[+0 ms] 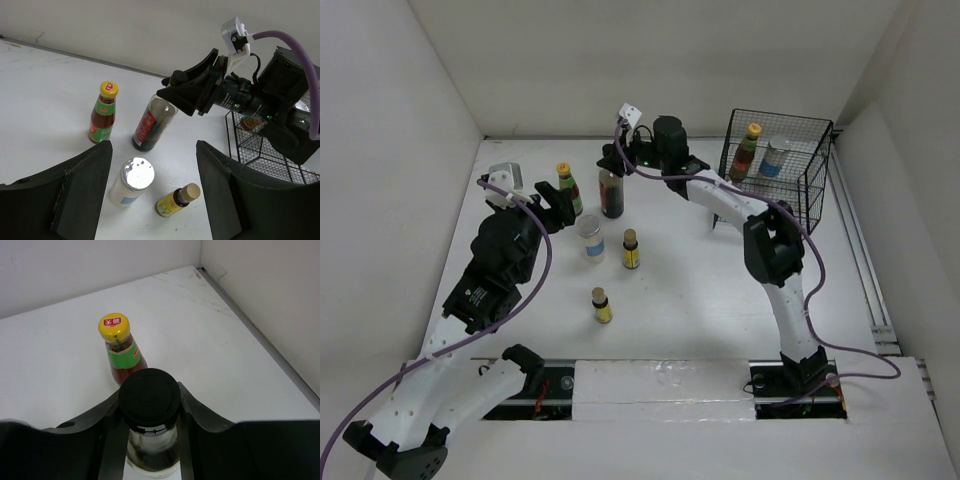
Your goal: Organize the condiment bottles
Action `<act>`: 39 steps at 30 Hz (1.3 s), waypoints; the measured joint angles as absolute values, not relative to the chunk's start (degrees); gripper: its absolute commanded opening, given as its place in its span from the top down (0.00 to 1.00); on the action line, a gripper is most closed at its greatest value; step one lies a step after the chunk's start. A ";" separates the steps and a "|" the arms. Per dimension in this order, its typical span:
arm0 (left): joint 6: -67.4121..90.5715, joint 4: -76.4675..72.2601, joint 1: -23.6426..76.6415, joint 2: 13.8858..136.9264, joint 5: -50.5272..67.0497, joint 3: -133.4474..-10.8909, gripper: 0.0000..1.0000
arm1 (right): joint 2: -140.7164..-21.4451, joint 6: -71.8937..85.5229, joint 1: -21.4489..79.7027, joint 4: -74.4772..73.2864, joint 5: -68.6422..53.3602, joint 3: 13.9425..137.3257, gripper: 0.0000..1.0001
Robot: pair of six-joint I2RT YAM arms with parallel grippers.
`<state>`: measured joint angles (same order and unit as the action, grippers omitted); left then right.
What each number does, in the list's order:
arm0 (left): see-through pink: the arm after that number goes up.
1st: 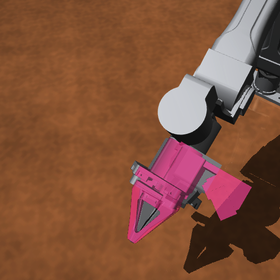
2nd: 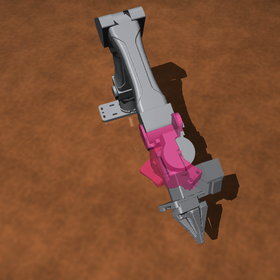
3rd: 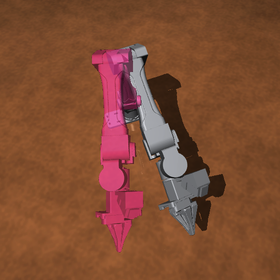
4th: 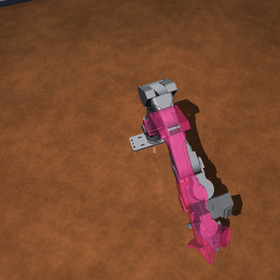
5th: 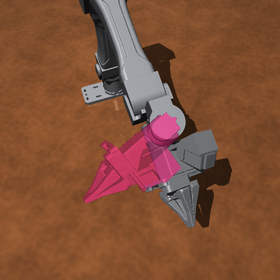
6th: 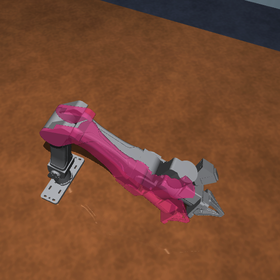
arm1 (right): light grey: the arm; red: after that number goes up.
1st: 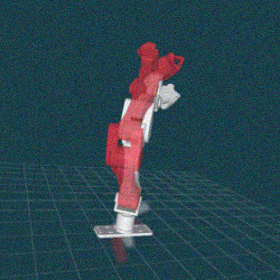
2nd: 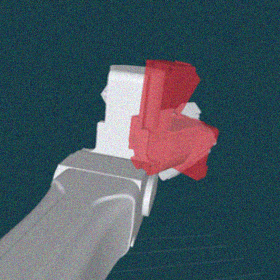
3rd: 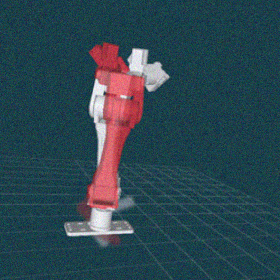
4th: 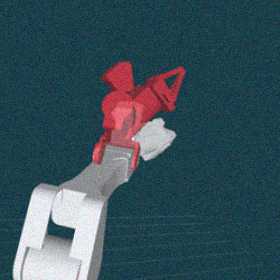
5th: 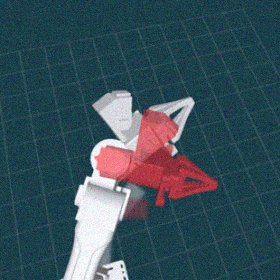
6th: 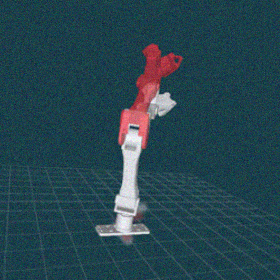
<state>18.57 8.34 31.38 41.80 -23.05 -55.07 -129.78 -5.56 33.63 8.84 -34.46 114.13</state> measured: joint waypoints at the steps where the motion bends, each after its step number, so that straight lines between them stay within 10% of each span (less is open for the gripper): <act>1: 18.55 8.34 31.38 41.80 -23.05 -55.07 0.36 | -129.78 -4.51 33.67 10.72 -34.41 113.27 0.79; 25: 18.57 8.34 31.38 41.80 -22.68 -55.07 0.36 | -86.59 4.91 6.85 18.17 -27.20 101.60 0.80; 39: 18.55 8.34 31.38 42.98 -22.41 -55.07 0.36 | -95.24 4.99 -10.55 4.03 -22.92 103.44 0.82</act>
<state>18.55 8.34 31.38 42.98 -22.41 -55.07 -95.24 4.99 -10.55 4.03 -22.92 103.44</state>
